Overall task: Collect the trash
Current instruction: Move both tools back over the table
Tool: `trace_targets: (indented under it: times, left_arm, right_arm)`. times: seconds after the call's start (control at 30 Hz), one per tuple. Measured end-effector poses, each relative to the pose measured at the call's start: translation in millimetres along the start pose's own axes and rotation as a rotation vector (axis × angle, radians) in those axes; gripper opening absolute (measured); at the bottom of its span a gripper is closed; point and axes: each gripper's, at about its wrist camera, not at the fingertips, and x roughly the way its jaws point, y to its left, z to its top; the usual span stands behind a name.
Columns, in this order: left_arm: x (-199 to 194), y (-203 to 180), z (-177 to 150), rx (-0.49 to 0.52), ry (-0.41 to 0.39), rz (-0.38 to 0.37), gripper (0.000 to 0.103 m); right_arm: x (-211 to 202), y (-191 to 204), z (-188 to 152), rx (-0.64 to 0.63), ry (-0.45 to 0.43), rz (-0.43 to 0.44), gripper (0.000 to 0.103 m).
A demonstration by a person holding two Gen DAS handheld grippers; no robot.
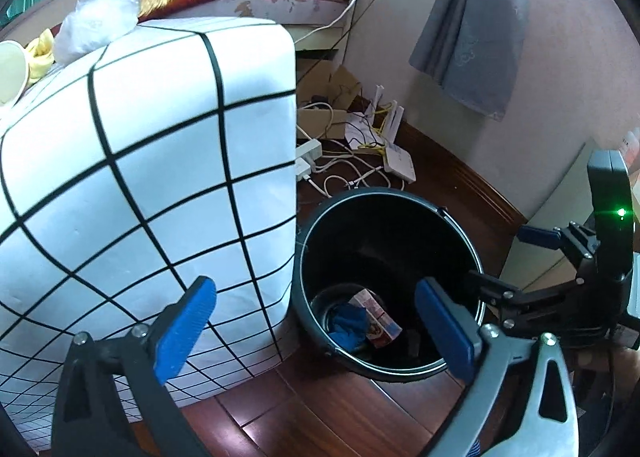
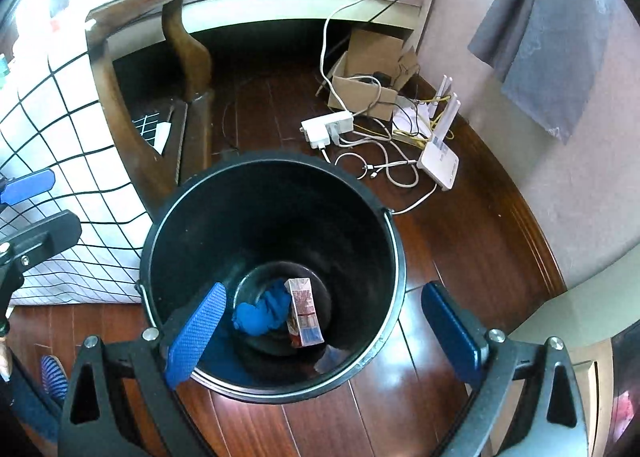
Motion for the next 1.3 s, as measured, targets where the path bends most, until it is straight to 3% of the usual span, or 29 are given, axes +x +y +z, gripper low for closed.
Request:
trace_targets:
  times: [0.33, 0.6, 0.93, 1.3]
  left_arm:
    - [-33, 0, 14, 0.027, -0.053, 0.066, 0.100]
    - [-91, 16, 38, -0.010, -0.180, 0.151, 0.101]
    - [-136, 69, 49, -0.091, -0.296, 0.329, 0.101]
    - [-160, 129, 35, -0.221, -0.351, 0.484, 0.101]
  right_arm:
    - [-34, 9, 19, 0.020, -0.081, 0.023, 0.100]
    - [-79, 12, 48, 0.083, -0.220, 0.067, 0.103]
    - [-108, 61, 79, 0.012, -0.326, 0.132, 0.103]
    - [-128, 118, 111, -0.046, -0.399, 0.197, 0.103]
